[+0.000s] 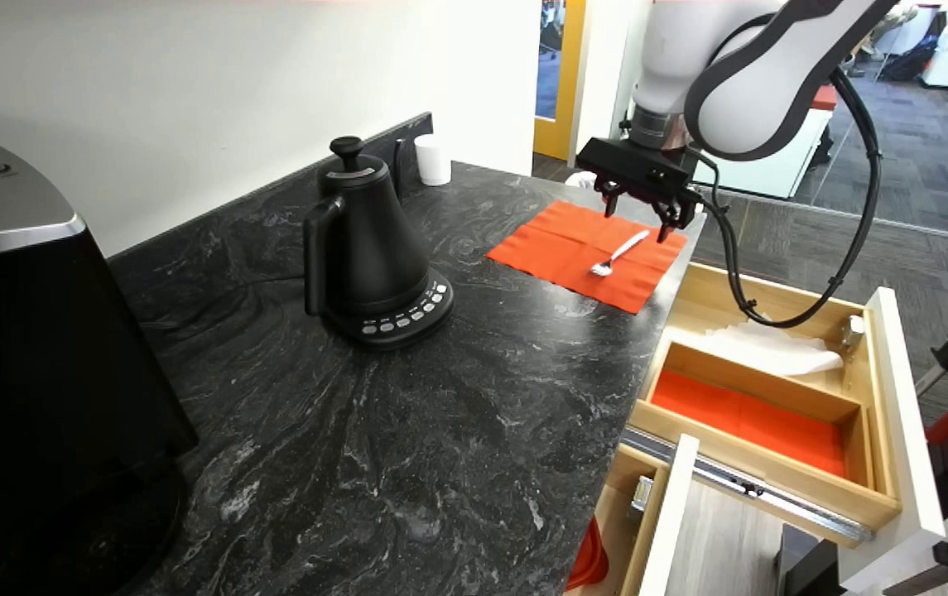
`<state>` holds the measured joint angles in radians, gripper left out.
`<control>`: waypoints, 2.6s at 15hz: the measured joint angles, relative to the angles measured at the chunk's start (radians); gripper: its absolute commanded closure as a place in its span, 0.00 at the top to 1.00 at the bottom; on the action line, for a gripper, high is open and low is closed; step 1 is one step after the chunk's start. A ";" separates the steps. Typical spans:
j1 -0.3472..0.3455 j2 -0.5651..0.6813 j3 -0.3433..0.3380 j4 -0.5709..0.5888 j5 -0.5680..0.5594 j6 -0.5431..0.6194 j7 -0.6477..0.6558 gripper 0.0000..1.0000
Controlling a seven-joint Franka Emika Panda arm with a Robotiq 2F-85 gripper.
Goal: Move the fork to the left compartment in the drawer
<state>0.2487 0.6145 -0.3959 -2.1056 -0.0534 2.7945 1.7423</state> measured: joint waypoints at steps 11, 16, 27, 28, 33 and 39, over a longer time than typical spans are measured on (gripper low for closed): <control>-0.067 0.130 0.130 0.191 0.049 -0.035 -0.040 1.00; -0.068 0.143 0.116 0.223 0.083 -0.158 -0.009 1.00; -0.031 0.095 0.075 0.179 0.059 -0.149 0.036 1.00; -0.022 0.087 0.068 0.175 0.054 -0.150 0.042 1.00; -0.013 0.072 0.060 0.167 0.043 -0.186 0.074 1.00; -0.027 0.074 0.071 0.164 0.043 -0.278 0.101 1.00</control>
<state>0.2212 0.6889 -0.3245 -1.9415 -0.0104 2.5162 1.8434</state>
